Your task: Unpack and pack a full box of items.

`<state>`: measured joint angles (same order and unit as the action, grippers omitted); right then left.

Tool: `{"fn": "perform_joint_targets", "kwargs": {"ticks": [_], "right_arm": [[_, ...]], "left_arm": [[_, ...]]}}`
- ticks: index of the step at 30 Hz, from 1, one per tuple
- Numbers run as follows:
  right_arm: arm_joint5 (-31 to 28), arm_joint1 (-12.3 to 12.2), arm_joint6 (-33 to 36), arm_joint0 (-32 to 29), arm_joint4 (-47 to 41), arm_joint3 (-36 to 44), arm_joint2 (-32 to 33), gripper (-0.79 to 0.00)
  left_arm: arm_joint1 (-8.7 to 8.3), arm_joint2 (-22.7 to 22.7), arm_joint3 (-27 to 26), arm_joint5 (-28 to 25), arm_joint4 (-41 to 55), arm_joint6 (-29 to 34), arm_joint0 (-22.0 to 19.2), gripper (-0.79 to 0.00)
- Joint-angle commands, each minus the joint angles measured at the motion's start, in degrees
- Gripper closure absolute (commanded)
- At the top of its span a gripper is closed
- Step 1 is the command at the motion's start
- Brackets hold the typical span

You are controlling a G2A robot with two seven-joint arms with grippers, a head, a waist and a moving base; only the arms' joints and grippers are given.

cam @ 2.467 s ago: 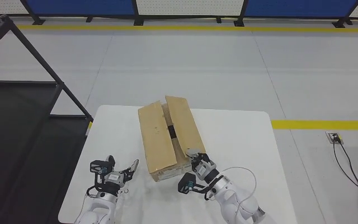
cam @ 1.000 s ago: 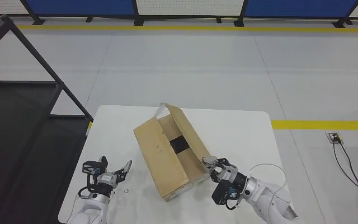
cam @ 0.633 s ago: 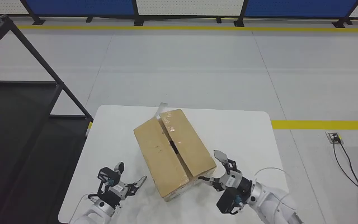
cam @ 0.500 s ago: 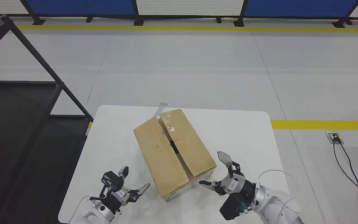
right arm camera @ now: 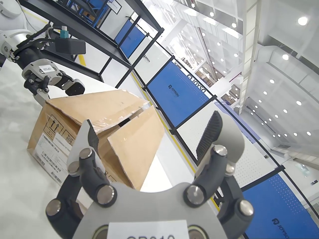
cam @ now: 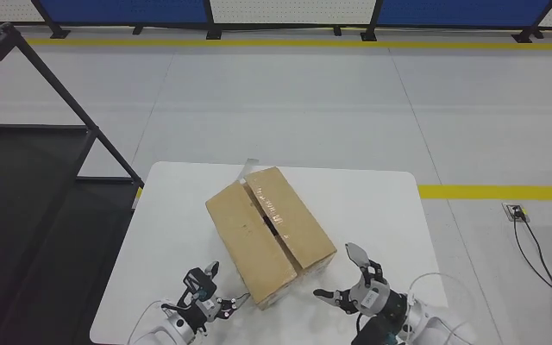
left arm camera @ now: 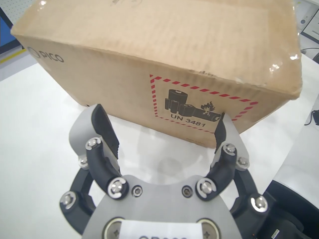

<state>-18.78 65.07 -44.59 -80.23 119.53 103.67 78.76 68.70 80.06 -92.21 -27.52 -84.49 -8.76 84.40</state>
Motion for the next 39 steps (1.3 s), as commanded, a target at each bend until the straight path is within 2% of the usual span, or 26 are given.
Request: {"fn": "perform_joint_targets", "kwargs": {"ticks": [1,15,24,31,39], "right_arm": [[0.4,-0.1,-0.4,-0.5,0.0,0.1,0.1,-0.785],[1.9,-0.9,-3.2,-3.1,-1.0,0.4,1.8,-0.785],[2.2,-1.1,-0.6,-4.0,-4.5,0.5,2.5,-0.785],[0.8,-0.8,3.3,-2.7,-7.0,-1.0,-0.1,-0.785],[2.3,-0.3,5.6,-1.8,-6.2,-1.9,-4.7,-0.785]], "left_arm": [[0.12,-0.9,0.1,0.8,0.1,0.0,-0.3,-0.785],[0.83,-7.5,1.1,1.5,-0.8,1.3,-3.5,-0.785],[1.38,-9.5,2.4,2.3,3.7,-0.8,-4.9,-0.785],[0.67,-4.1,1.1,4.6,5.7,-3.4,-2.6,-0.785],[0.14,3.0,-1.0,9.0,11.4,-5.3,0.3,-0.785]]}}
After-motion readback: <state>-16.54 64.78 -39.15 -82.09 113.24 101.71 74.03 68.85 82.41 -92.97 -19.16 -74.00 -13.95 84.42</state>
